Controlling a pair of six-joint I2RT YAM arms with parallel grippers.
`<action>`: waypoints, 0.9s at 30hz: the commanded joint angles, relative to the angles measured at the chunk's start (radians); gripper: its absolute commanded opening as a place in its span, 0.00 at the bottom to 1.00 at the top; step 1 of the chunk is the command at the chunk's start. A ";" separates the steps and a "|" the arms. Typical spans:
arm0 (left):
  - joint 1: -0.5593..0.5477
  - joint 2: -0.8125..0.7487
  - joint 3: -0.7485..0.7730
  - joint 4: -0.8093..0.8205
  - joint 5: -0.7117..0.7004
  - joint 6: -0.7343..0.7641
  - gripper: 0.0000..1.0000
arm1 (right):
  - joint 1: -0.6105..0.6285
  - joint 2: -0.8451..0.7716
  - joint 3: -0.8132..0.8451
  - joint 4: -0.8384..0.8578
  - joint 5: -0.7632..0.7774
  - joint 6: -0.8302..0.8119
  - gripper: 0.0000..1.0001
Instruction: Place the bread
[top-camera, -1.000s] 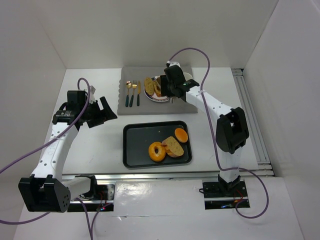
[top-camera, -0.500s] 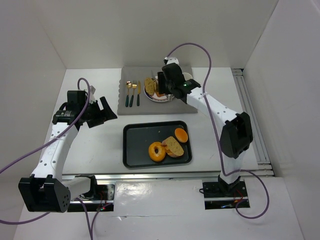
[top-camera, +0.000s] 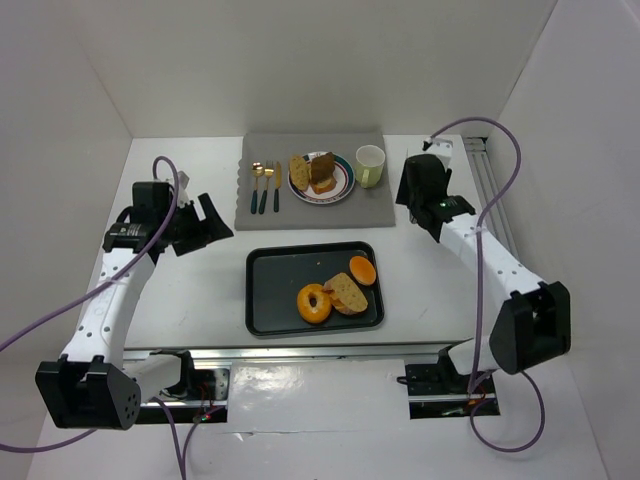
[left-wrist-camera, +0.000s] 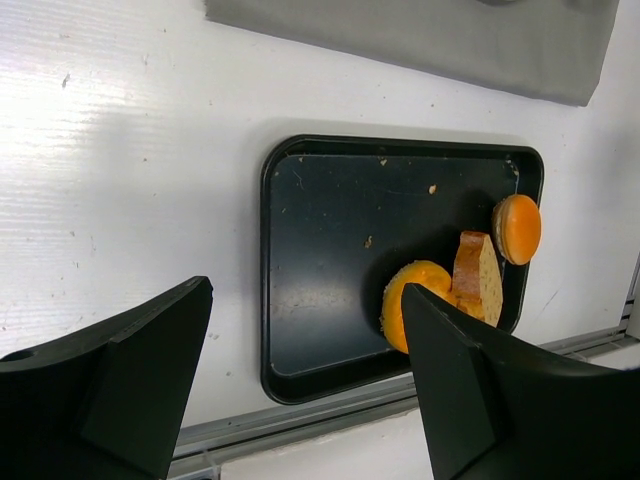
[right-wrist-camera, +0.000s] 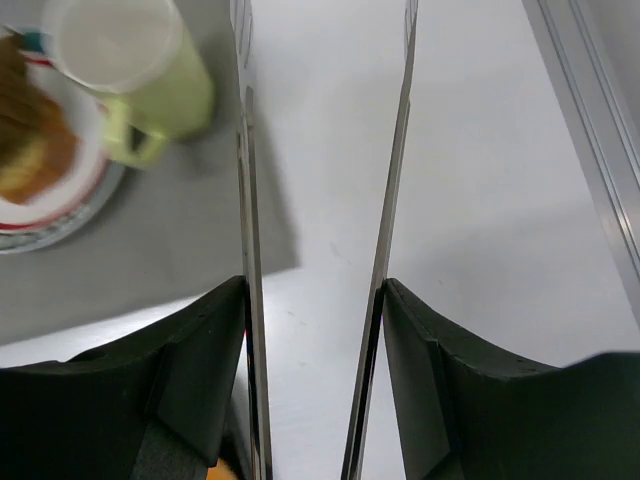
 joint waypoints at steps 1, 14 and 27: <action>-0.002 -0.011 -0.013 0.010 0.004 0.002 0.89 | -0.048 0.054 -0.038 0.112 0.038 0.013 0.63; -0.002 0.000 0.006 0.000 0.012 -0.007 0.93 | -0.139 0.310 -0.122 0.272 -0.030 0.084 0.87; -0.063 0.095 0.047 0.046 0.022 -0.009 1.00 | -0.148 0.031 -0.054 -0.067 -0.063 0.206 1.00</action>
